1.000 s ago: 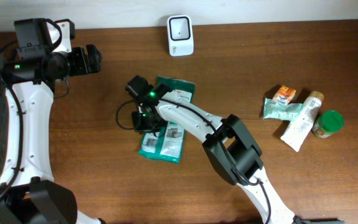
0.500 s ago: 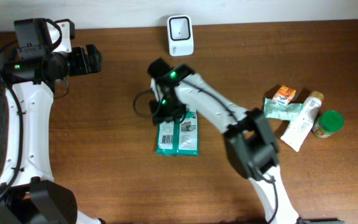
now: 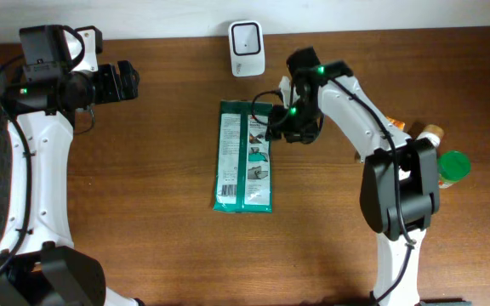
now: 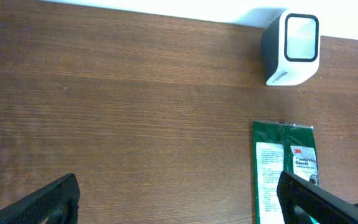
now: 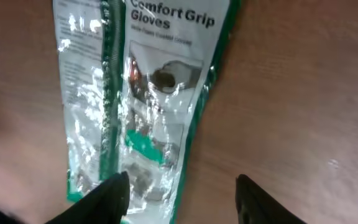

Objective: Scan the item barcode
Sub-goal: 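Regrasp the gloves bag's right edge with the right gripper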

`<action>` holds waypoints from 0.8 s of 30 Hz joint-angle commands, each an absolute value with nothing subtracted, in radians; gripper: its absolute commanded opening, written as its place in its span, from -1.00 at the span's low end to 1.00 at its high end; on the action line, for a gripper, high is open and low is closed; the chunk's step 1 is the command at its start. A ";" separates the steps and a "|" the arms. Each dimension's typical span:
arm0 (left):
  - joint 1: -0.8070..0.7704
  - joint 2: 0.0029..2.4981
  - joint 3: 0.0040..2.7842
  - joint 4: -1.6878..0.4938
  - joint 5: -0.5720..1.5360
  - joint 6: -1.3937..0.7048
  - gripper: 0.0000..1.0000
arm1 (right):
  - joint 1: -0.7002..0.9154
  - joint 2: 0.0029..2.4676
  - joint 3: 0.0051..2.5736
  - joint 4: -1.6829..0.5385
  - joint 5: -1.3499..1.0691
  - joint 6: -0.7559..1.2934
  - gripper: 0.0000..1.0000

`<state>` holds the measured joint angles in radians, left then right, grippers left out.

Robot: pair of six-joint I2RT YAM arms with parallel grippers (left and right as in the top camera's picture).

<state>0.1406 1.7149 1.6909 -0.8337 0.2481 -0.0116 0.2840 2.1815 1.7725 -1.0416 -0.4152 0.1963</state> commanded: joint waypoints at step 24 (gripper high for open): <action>0.138 1.707 1.703 -0.891 0.382 -0.007 0.95 | 0.187 2.191 1.541 -0.736 -0.753 0.004 -0.09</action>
<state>0.1406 1.7149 1.6913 -0.8871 0.2939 -0.0116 0.1867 2.1834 1.5501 -0.7326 -0.7277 0.0208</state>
